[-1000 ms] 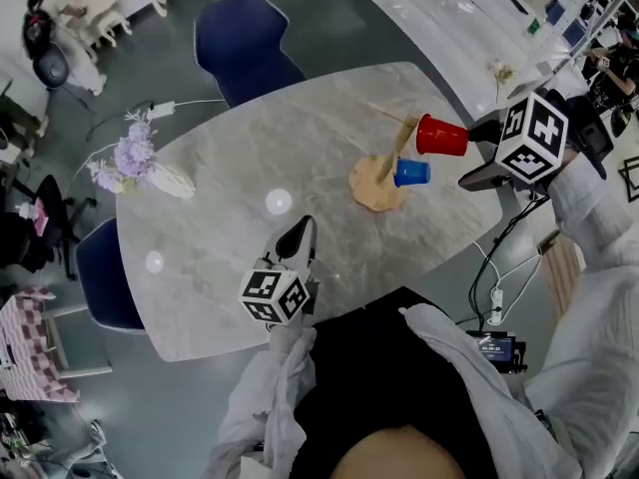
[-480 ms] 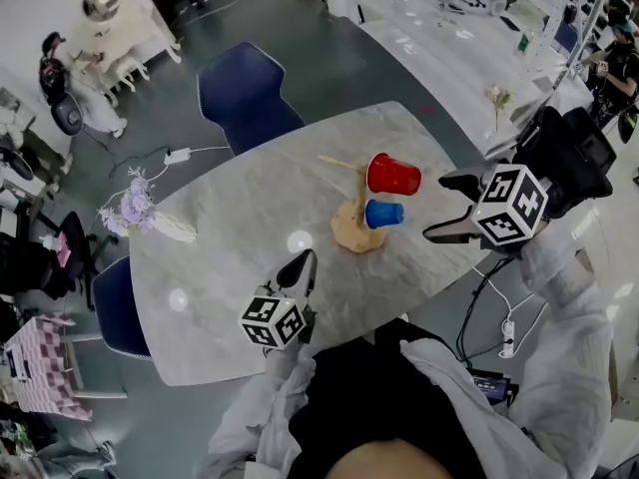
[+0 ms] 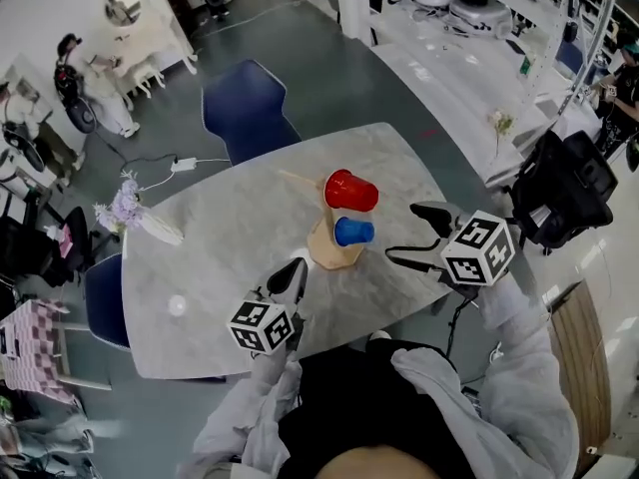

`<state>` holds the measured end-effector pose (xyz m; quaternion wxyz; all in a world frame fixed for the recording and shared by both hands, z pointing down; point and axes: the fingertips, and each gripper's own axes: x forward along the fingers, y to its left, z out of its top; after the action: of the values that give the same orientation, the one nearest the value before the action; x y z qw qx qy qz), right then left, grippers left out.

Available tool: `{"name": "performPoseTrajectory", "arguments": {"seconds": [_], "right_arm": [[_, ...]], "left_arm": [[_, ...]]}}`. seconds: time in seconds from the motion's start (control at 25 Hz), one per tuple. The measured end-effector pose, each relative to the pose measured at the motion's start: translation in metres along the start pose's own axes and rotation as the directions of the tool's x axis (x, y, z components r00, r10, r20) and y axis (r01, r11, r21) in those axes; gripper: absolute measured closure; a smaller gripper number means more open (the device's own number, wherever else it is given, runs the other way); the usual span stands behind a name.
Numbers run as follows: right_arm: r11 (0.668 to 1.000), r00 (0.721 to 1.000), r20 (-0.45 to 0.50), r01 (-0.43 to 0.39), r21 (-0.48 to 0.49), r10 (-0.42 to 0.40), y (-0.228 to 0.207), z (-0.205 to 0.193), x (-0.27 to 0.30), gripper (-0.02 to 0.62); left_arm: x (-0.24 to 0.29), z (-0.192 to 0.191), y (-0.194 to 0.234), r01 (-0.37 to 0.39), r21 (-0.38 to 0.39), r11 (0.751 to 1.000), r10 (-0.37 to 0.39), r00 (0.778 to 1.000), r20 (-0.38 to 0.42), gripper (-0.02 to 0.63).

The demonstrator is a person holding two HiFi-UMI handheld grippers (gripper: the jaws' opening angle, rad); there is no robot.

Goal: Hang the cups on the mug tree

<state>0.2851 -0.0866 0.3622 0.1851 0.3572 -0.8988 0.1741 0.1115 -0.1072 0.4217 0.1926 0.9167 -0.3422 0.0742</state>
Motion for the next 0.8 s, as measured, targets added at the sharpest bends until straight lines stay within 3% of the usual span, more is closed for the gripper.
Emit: {"name": "performPoseTrajectory", "arguments": {"seconds": [0.2,0.4,0.6,0.8], "right_arm": [[0.998,0.993,0.118,0.011,0.064,-0.018,0.000,-0.009,0.001,0.183],[0.986,0.967,0.241,0.041,0.162,-0.079,-0.012,-0.017,0.000,0.289],[0.972,0.937,0.303,0.117,0.203,-0.176,-0.014,-0.029,0.005,0.405],[0.963,0.911,0.329,0.198,0.183,-0.250,-0.013,-0.041,0.009,0.453]], "left_arm": [[0.011,-0.005,-0.020,-0.026,-0.010,1.000,0.027,0.999,0.027,0.606],[0.024,-0.017,-0.038,-0.028,-0.024,0.999,0.028,0.999,0.030,0.606],[0.032,-0.025,-0.052,-0.029,-0.028,0.999,0.030,0.999,0.031,0.606],[0.033,-0.027,-0.056,-0.042,-0.003,0.999,0.042,0.999,0.034,0.605]]}}
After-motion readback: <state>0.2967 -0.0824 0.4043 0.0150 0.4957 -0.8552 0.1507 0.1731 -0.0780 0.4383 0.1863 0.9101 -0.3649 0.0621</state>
